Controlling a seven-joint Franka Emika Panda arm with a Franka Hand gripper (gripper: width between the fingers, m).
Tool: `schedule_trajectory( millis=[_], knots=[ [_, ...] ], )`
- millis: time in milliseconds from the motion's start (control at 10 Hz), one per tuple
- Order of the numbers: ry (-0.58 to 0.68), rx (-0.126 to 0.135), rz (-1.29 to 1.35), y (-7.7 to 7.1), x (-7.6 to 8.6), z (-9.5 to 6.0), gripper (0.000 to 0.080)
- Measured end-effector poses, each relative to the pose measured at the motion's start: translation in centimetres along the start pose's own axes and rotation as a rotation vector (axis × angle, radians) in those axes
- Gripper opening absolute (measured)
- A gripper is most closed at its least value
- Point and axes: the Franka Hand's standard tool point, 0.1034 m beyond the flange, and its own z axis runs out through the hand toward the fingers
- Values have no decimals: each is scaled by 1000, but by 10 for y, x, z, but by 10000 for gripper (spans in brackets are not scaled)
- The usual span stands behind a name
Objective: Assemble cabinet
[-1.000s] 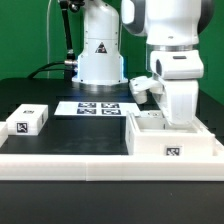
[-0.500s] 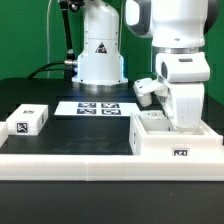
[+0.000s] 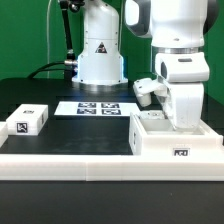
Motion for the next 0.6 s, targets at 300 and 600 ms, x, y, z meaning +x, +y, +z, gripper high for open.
schedule_trajectory(
  millis=[300, 600],
  knots=[
    [-3, 12, -1, -5, 0, 2, 795],
    [-6, 7, 4, -8, -2, -5, 797]
  ],
)
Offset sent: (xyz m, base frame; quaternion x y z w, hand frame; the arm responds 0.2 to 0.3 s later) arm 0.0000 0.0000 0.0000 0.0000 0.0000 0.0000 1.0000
